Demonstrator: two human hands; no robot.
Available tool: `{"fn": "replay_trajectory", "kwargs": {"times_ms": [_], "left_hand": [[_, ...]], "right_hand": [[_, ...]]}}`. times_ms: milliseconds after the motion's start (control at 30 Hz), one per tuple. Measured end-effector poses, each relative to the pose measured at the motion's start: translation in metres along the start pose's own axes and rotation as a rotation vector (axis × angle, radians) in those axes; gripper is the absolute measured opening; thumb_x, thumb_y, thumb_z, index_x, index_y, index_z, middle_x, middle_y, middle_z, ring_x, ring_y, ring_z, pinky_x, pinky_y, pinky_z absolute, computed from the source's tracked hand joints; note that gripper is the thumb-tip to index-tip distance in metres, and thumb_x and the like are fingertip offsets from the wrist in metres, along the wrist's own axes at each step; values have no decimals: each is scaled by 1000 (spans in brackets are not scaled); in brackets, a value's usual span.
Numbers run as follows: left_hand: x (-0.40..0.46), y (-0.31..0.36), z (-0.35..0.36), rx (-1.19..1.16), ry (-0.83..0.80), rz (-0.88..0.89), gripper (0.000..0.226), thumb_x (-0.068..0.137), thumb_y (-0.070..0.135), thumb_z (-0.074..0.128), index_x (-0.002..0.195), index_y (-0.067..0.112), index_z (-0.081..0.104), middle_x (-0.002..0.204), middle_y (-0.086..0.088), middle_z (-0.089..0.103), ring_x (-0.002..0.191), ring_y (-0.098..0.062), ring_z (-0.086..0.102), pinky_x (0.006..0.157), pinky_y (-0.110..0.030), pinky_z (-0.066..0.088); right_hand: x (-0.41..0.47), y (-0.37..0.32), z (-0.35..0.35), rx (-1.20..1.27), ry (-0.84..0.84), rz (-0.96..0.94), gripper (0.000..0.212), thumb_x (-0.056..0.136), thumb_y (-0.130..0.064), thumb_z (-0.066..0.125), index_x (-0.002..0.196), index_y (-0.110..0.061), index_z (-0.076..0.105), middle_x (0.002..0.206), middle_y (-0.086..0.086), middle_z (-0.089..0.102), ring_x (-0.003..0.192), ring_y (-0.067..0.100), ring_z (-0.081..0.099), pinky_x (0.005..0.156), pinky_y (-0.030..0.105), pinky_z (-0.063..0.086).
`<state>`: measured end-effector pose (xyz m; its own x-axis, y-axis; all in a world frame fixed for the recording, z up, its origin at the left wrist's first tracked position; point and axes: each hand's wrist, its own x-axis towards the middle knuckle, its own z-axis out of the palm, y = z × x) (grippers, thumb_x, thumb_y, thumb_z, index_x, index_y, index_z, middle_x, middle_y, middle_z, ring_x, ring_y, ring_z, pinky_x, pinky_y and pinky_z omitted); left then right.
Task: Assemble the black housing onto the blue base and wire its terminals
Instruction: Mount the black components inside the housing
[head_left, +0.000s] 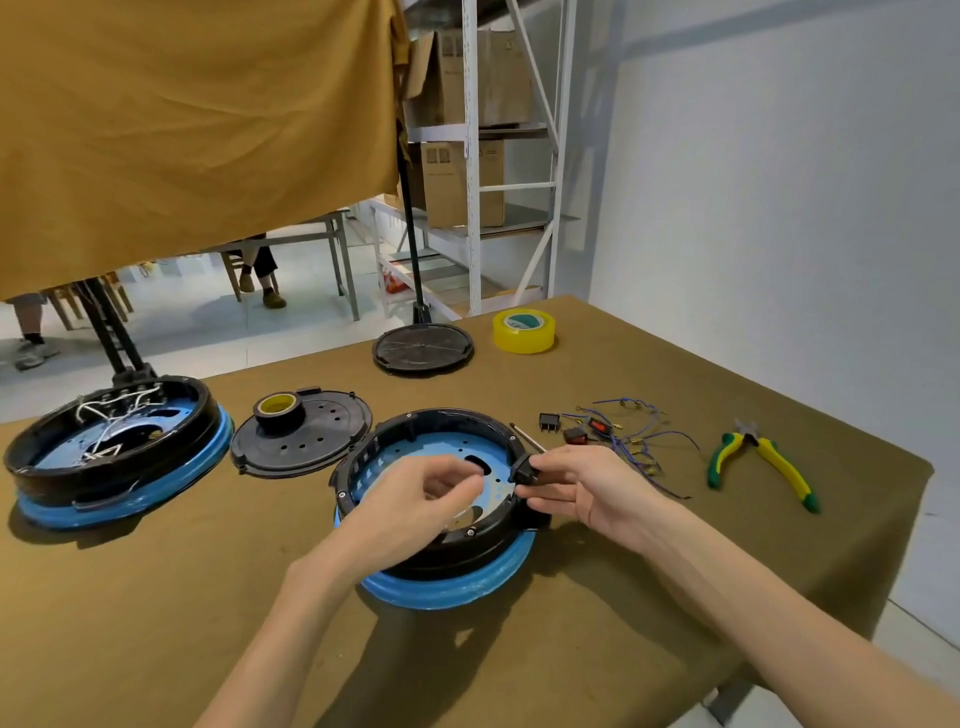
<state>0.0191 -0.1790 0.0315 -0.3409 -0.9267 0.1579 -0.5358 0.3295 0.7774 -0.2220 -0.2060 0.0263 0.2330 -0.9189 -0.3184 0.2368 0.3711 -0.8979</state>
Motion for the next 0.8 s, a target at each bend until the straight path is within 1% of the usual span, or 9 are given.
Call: {"fn": "replay_trajectory", "kwargs": {"times_ms": [67,133,167,233,300,433,567,667,800], "left_hand": [[6,7,9,-115,80,-13,33,101,40,60,134,38,62,107,16,73,92,-13,72,80,-40,61],[14,14,16,-123,53,-4,38,103,36,59,141,40,56,106,15,71,89,-27,70,73,-42,57],[17,15,19,-101,28,11,37,103,36,58,140,40,58,104,17,71,88,-28,69,72,-40,56],[22,14,24,-76,13,34,33,103,34,60,135,38,64,101,18,72,84,-18,70,72,-33,57],[24,9,27,-55,17,25,31,102,32,61,132,37,67,102,18,73,87,-7,70,74,-25,58],[25,3,30,12,-39,18,31,102,30,59,131,36,69,108,23,74,99,4,68,89,-25,58],[25,2,32,45,-18,15,31,103,29,56,129,36,70,113,25,73,106,7,65,96,-26,55],[24,1,32,34,-3,8,30,103,26,55,125,35,73,107,24,74,103,8,66,93,-23,54],[24,-1,31,10,2,-11,30,104,24,54,126,30,73,103,20,75,99,6,68,88,-21,55]], "right_hand": [[0,-1,0,-93,-14,-38,22,94,-6,71,114,1,69,104,21,77,95,34,77,69,30,63],[0,-5,1,-131,-21,-73,20,94,-6,71,113,-2,73,103,20,77,90,31,77,70,29,61],[-1,-6,1,-143,-27,-86,19,93,-6,72,112,-3,74,102,20,77,87,29,77,71,29,61],[-3,-8,1,-199,-38,-111,19,91,-10,76,109,-5,76,100,19,78,88,29,77,72,29,61],[-6,-7,0,-283,-20,-124,19,89,-13,78,107,-6,75,98,17,79,90,30,78,73,29,62],[-9,-1,-2,-384,84,-148,16,89,-11,79,101,-4,70,91,12,79,85,28,79,69,30,62],[-10,1,1,-381,119,-173,16,89,-8,77,98,0,67,86,13,79,80,30,78,65,29,63],[-9,2,4,-362,126,-157,14,89,-8,77,94,-1,66,86,15,79,80,31,78,65,30,64],[-9,4,4,-257,124,-139,13,88,-6,78,89,-4,66,89,18,78,82,33,78,66,31,64]]}}
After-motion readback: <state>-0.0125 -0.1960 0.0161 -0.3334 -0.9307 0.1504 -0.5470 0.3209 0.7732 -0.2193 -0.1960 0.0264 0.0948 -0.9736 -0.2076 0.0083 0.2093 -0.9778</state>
